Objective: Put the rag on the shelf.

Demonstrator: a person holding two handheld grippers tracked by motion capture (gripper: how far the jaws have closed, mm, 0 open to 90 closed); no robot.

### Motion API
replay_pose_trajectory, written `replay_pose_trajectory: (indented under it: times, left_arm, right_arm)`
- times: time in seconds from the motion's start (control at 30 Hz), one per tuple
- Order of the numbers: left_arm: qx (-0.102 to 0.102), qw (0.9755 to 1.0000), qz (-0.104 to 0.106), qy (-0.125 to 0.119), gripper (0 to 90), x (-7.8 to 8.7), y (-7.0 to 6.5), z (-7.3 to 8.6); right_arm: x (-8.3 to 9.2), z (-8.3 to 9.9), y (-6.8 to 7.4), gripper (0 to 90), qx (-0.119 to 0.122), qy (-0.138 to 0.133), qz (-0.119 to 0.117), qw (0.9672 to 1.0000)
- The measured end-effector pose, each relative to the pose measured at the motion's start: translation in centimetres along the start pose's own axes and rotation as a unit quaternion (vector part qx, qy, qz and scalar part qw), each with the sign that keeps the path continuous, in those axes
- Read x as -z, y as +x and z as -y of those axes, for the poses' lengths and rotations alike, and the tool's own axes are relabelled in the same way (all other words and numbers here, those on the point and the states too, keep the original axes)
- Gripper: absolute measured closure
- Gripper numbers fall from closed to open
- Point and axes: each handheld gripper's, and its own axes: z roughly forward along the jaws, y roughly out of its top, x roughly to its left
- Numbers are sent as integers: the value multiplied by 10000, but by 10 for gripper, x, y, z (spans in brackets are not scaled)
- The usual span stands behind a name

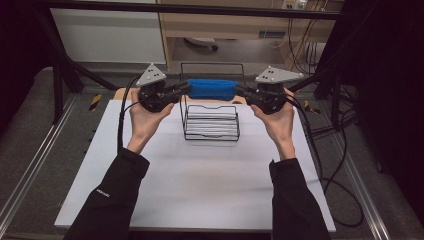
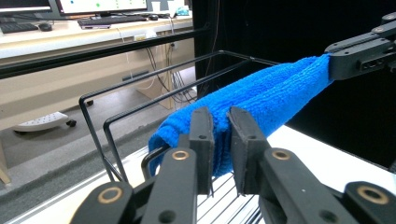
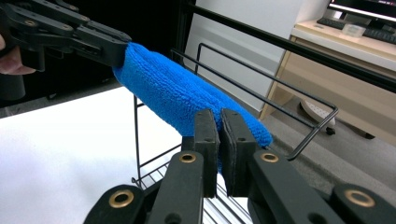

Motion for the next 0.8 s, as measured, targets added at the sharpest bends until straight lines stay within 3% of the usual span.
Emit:
replay_pose_trajectory:
  times: [0.17,0.27,0.4,0.5,0.7,0.8]
  left_arm:
    - [115,9999,69,-68,686,10,2,-7]
    - [256,9994,134,-168,685,14,5,-14]
    - [299,9994,132,-122,720,15,6,-22]
    - [366,9991,199,78,783,11,5,-22]
    - [187,9968,313,711,886,0,-2,-10]
    - [107,9955,327,883,894,-4,-3,-5]
  right_arm:
    - [-1,2,1,860,-6,7,13,10000]
    - [-2,3,2,859,20,-3,0,10000]
    - [-3,5,3,857,69,50,-18,10000]
    - [-4,5,3,856,80,56,-16,10000]
    - [-4,8,4,850,93,83,-24,9999]
    - [-5,9,5,836,144,127,-47,9998]
